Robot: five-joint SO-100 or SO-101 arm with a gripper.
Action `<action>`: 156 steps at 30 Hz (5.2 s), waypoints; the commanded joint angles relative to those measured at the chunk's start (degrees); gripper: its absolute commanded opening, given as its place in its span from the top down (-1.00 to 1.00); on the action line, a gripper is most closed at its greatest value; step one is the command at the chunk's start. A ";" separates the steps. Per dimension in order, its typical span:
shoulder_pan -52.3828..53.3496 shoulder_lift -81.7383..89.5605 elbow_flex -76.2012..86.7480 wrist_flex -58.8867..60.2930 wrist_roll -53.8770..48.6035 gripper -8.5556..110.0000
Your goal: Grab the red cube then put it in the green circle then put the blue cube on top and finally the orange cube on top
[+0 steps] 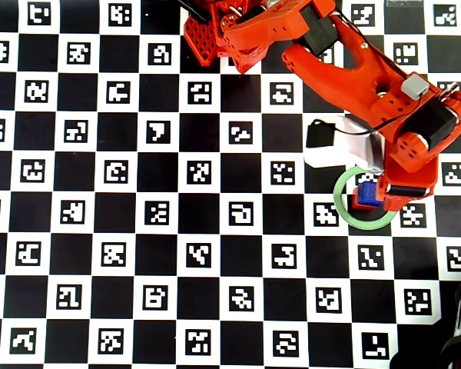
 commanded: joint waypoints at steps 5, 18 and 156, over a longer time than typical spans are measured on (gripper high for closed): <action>-0.26 1.76 -5.27 5.10 2.11 0.71; 0.53 1.05 -2.72 4.57 0.97 0.71; -0.35 15.73 6.15 -1.76 -5.36 0.08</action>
